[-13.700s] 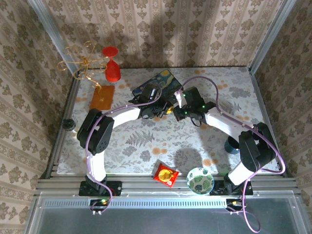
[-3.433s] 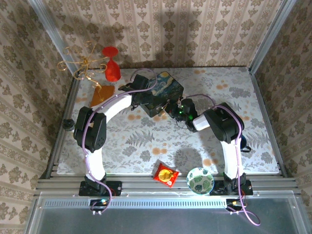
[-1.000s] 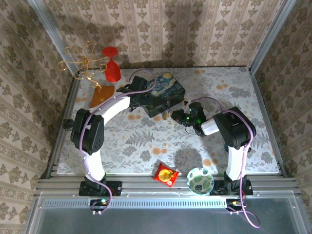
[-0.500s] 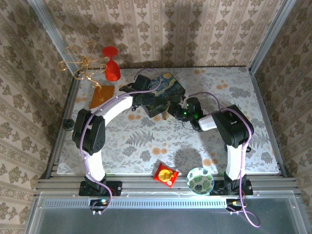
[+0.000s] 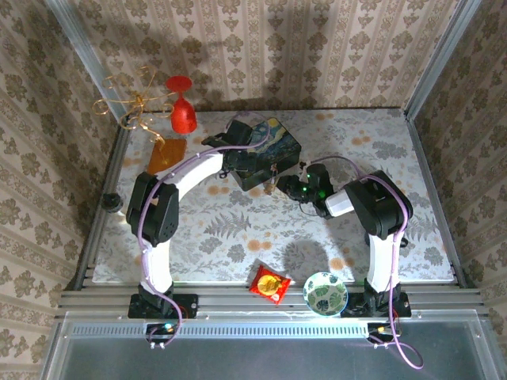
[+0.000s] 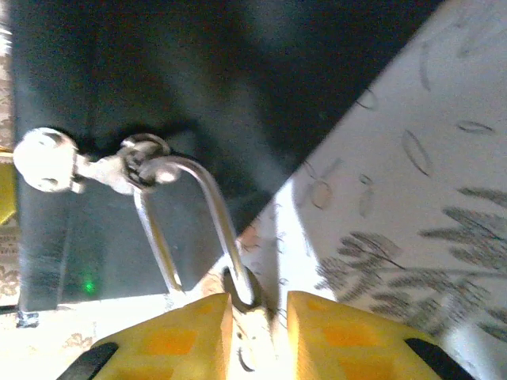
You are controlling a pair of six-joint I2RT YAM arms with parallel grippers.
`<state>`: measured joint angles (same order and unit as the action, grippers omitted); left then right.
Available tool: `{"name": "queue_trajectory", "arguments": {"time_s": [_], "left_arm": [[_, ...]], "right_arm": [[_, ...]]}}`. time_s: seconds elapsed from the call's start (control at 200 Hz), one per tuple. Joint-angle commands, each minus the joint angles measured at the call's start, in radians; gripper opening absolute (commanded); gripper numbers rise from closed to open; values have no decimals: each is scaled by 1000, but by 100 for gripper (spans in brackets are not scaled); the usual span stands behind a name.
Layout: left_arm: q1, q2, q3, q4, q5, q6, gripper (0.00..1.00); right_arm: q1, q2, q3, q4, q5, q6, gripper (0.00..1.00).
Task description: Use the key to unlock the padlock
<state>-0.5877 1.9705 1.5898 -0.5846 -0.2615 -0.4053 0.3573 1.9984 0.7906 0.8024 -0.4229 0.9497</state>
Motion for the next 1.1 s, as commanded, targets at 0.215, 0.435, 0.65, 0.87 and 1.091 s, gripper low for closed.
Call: {"name": "queue_trajectory", "arguments": {"time_s": [0.215, 0.435, 0.65, 0.87, 1.091], "left_arm": [[-2, 38, 49, -66, -39, 23, 100], [-4, 42, 49, -69, -36, 17, 100], [-6, 45, 50, -70, -37, 14, 100], [-6, 48, 53, -72, -32, 8, 100], [-6, 50, 49, -74, -29, 5, 100]], "right_arm": [[-18, -37, 1, -35, 29, 13, 26], [-23, 21, 75, -37, 4, 24, 26], [-27, 49, 104, -48, -7, 30, 26], [-26, 73, 117, -35, -39, 38, 26], [-23, 80, 108, 8, -69, 46, 26]]}}
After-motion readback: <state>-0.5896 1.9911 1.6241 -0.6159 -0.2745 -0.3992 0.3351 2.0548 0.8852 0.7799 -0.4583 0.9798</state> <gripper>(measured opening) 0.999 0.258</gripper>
